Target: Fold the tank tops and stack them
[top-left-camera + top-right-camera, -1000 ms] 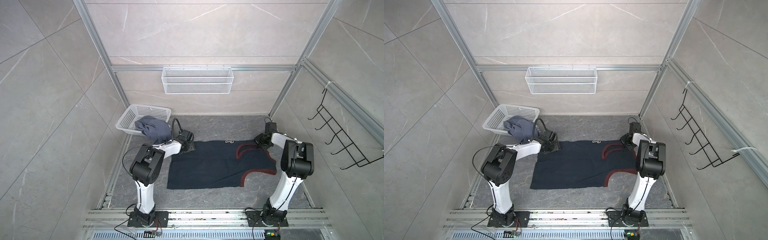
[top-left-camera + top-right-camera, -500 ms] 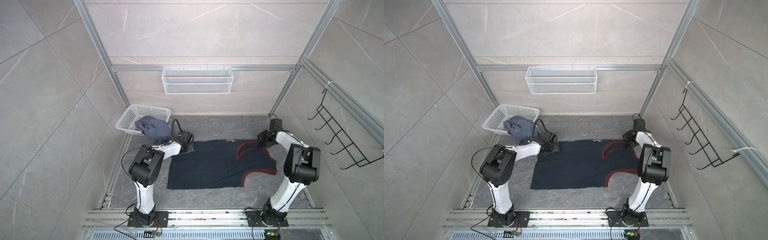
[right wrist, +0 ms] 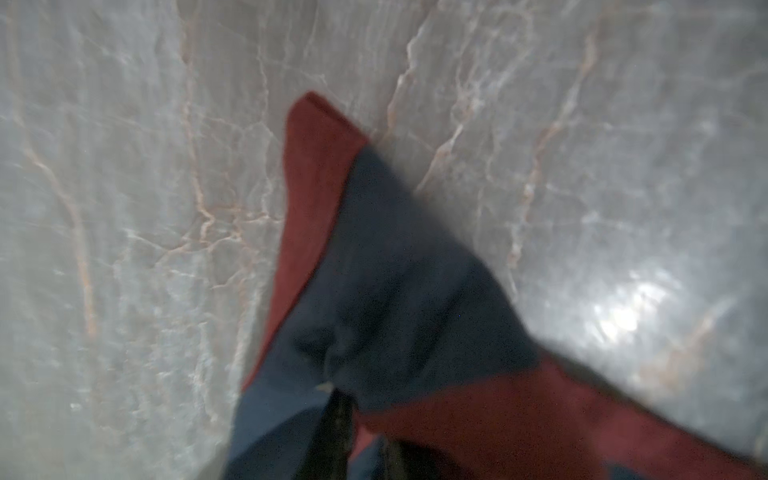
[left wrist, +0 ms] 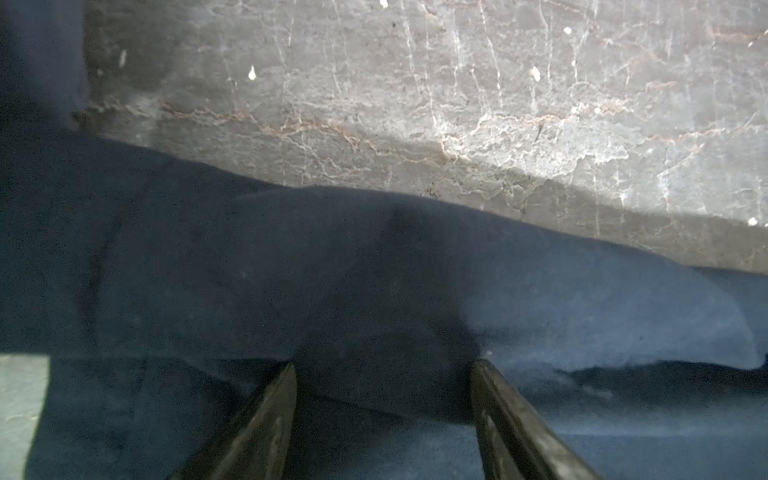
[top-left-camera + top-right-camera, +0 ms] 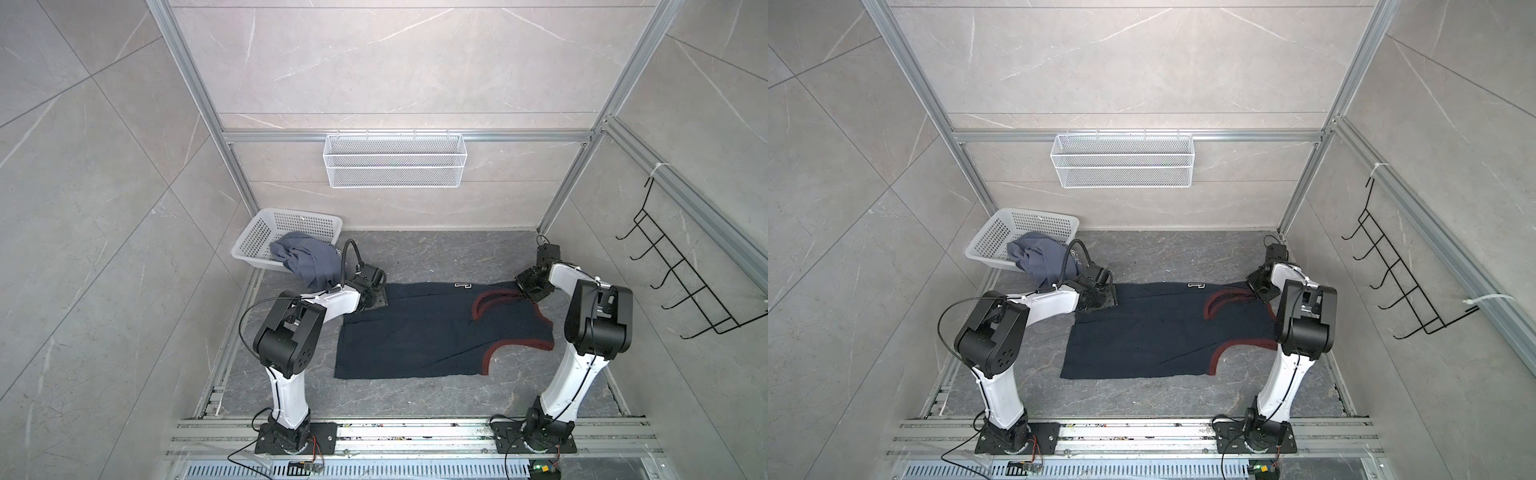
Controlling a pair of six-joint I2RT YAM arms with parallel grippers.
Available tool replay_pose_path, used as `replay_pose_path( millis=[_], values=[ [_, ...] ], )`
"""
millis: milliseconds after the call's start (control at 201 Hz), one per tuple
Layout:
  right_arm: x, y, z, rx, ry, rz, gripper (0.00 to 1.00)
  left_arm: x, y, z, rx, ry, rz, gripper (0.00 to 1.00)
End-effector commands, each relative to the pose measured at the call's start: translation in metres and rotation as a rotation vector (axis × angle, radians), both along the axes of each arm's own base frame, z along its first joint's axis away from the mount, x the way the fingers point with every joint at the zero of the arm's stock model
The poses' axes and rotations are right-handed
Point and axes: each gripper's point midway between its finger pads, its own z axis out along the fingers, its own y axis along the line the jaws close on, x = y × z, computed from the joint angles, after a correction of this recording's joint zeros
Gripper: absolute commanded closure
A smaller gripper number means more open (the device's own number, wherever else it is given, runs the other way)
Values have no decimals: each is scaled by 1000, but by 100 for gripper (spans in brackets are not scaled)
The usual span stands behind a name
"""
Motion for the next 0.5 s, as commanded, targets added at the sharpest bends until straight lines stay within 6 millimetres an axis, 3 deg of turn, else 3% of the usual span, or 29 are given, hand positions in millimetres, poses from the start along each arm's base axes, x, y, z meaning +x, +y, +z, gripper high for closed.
replay_pose_path(
  millis=[0, 110, 274, 408, 493],
  values=[
    [4, -15, 14, -62, -9, -5, 55, -19, 6, -9, 43, 73, -39, 30],
    [-5, -17, 42, -130, -47, 4, 38, -18, 6, 3, 48, 58, -45, 29],
    [-22, -3, 81, -187, -110, 54, 26, -17, 14, 36, 79, 15, -33, 28],
    [-37, 13, 88, -188, -120, 93, 20, -16, 14, 57, 80, -23, -36, 27],
    [-38, 42, 89, -148, -153, 177, 20, -15, 6, 64, 66, -34, -55, 27]
  ],
)
